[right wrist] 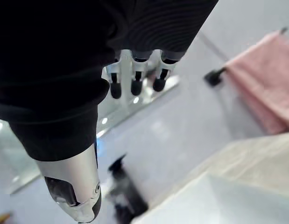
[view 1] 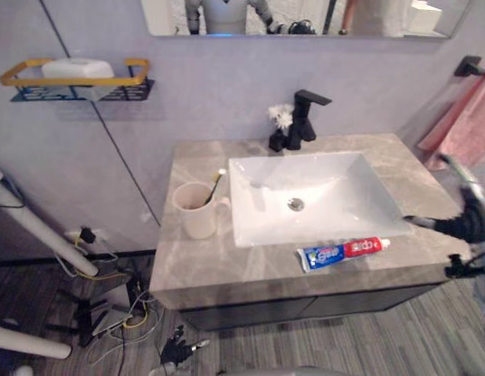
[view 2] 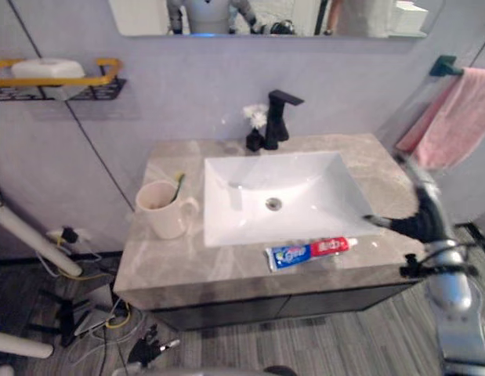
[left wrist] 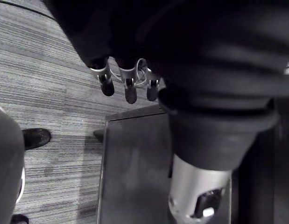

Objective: Organize washtable

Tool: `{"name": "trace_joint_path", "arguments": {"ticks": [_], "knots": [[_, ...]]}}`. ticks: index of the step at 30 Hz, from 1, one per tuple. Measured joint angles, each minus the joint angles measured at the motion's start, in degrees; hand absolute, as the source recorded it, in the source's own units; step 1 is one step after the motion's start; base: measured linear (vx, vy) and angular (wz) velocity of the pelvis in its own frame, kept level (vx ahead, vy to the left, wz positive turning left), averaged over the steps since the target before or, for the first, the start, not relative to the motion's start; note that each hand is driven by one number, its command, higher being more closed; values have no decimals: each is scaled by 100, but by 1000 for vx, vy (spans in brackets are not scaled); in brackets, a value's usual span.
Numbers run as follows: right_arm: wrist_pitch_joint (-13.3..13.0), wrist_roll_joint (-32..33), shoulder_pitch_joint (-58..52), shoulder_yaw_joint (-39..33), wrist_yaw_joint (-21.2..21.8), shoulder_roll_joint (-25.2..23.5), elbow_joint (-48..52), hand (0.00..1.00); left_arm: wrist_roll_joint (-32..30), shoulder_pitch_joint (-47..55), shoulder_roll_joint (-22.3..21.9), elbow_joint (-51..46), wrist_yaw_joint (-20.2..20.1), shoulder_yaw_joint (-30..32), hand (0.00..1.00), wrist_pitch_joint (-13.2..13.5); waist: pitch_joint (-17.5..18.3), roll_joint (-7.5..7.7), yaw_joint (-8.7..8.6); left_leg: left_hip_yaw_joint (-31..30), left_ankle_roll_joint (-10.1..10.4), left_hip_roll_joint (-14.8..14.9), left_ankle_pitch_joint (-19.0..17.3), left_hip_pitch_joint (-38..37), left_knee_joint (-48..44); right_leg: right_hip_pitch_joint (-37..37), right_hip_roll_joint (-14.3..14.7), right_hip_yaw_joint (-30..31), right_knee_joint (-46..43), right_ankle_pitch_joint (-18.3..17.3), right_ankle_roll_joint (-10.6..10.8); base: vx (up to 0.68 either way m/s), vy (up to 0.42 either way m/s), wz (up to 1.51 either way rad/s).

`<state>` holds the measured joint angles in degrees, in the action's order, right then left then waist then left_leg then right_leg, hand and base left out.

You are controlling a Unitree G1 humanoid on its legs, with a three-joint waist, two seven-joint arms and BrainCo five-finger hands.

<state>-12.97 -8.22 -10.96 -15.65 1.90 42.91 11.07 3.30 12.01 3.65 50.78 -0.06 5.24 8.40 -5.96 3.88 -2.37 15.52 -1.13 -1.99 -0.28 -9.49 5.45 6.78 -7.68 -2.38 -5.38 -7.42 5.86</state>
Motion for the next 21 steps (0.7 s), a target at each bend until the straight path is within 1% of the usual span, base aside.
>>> {"name": "trace_joint_path", "arguments": {"ticks": [1, 2, 4, 7, 10, 11, 14, 16, 18, 19, 20, 21], "knots": [[-25, 93, 52, 268, 196, 205, -133, 0, 14, -5, 15, 3, -3, -45, 0, 39, -2, 5, 13, -81, -21, -34, 16, 44, 0, 13, -37, -89, 44, 14, 25, -66, 30, 34], [-24, 92, 62, 385, 263, 294, -171, 0, 25, -8, 27, 4, -5, -75, 0, 59, -4, 8, 16, -124, -38, -51, 30, 74, 0, 14, -53, -130, 60, 23, 39, -55, 32, 36], [-22, 91, 221, 893, 534, 581, -314, 0, 79, -21, 44, 16, -14, -86, 0, 97, -27, 29, 23, -231, -104, -104, 79, 121, -1, 16, -107, -243, 68, 38, 65, -39, 31, 26], [-26, 83, 306, 1219, 840, 840, -319, 0, 80, -47, 81, 33, -115, -93, 0, 98, -52, 71, 23, -325, -151, -157, 112, 171, -1, 35, -159, -350, 113, 62, 104, -22, 32, 18], [-22, 50, 326, 1453, 1039, 1079, -351, 0, 81, -90, 151, 61, -123, -120, 0, 99, -114, 152, 14, -422, -151, -198, 116, 163, -2, 119, -196, -456, 168, 74, 119, -10, 17, 19], [-21, 8, 336, 1492, 1088, 1126, -351, 0, 80, -94, 157, 61, -125, -120, 0, 98, -120, 158, 13, -435, -153, -205, 117, 167, -2, 121, -203, -478, 168, 74, 120, -7, 12, 9], [-9, -295, 336, 1592, 1210, 1252, -352, 0, 80, -109, 176, 61, -133, -121, 0, 96, -148, 186, 9, -462, -158, -230, 121, 178, -2, 128, -231, -529, 174, 74, 120, 1, 13, 5], [25, -621, 341, 1592, 1216, 1295, -352, 0, 80, -111, 182, 66, -174, -121, 0, 92, -152, 191, 1, -475, -179, -240, 134, 186, -2, 132, -239, -548, 184, 74, 120, 4, 1, 2], [83, -967, 344, 1590, 1217, 1446, -354, 0, 79, -185, 178, 177, -243, -133, 0, 78, -178, 194, -13, -518, -180, -249, 135, 187, -2, 174, -242, -593, 231, 85, 138, 4, -7, 9], [92, -1070, 353, 1590, 1217, 1457, -354, 0, 80, -195, 177, 198, -245, -133, 0, 73, -180, 197, -23, -536, -184, -250, 138, 187, -2, 193, -243, -619, 257, 90, 146, -4, -20, 17], [96, -1315, 379, 1589, 1203, 1458, -354, 0, 79, -197, 177, 205, -250, -134, 0, 63, -186, 205, -51, -585, -185, -250, 148, 204, -3, 201, -243, -681, 264, 91, 148, -3, -23, 15], [97, -1386, 389, 1587, 1200, 1458, -356, 0, 79, -197, 176, 205, -251, -134, 0, 62, -191, 202, -58, -597, -185, -250, 153, 211, -3, 201, -243, -693, 265, 91, 147, -2, -23, 14]]}}
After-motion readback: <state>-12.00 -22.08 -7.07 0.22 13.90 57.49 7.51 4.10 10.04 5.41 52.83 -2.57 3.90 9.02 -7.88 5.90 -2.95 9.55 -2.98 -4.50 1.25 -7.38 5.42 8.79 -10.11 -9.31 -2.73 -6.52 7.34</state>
